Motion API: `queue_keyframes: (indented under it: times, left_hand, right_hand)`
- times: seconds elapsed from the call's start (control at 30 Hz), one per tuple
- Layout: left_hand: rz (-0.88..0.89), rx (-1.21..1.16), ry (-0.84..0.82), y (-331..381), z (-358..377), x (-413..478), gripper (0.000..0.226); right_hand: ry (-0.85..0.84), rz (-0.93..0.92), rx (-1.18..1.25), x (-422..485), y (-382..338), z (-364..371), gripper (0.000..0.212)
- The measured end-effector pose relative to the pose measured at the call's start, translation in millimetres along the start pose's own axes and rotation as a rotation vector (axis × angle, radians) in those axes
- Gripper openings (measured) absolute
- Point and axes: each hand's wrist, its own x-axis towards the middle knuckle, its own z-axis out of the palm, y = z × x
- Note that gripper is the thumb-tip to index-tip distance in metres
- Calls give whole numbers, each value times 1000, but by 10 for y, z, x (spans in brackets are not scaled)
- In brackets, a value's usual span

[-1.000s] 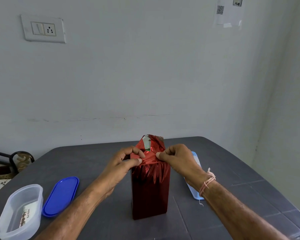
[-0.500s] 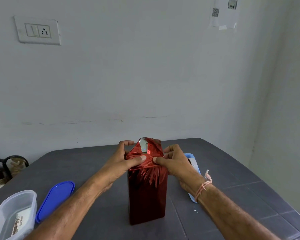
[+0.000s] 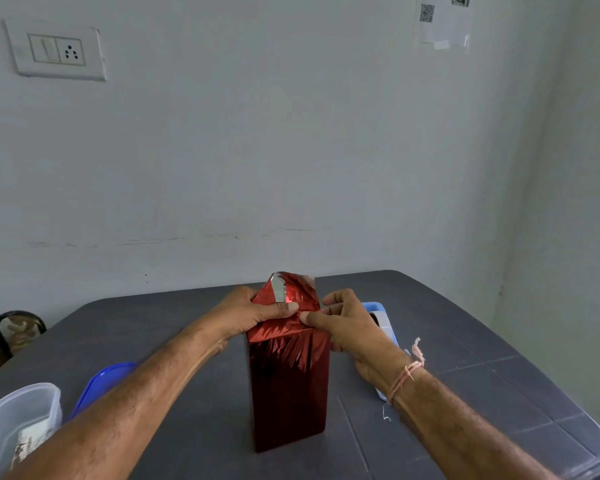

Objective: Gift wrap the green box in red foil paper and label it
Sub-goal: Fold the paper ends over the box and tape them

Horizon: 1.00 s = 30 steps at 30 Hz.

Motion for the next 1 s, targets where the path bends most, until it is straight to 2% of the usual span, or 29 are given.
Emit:
queue_keyframes:
  times: [0.27,0.5,0.7,0.77,0.87,0.93,1.0]
  left_hand:
    - [-48,-125,55,-59,54,-4,42]
    - [-42,-155,68,-92,54,-3,48]
    - [-48,-191,78,-43,84,-55,32]
    - [-51,-199,76,-40,86,-69,25]
    - [-54,-202,82,-36,90,-76,26]
    - [-52,-204,86,-41,94,-74,31]
    - [-44,-207,88,-45,105,-71,30]
  right_hand:
    - [-1,91,153,11,38,20,41]
    - [2,155,226,13,29,-33,29]
    - [-45,123,264,-43,132,-242,32]
    - [59,26,177,-93,192,-381,23]
    - [388,-94,-135,-141,393,-711,9]
    - [536,-19,-256,-163,568,-949,9]
    - [548,98,-313,-175,749,-1128,17]
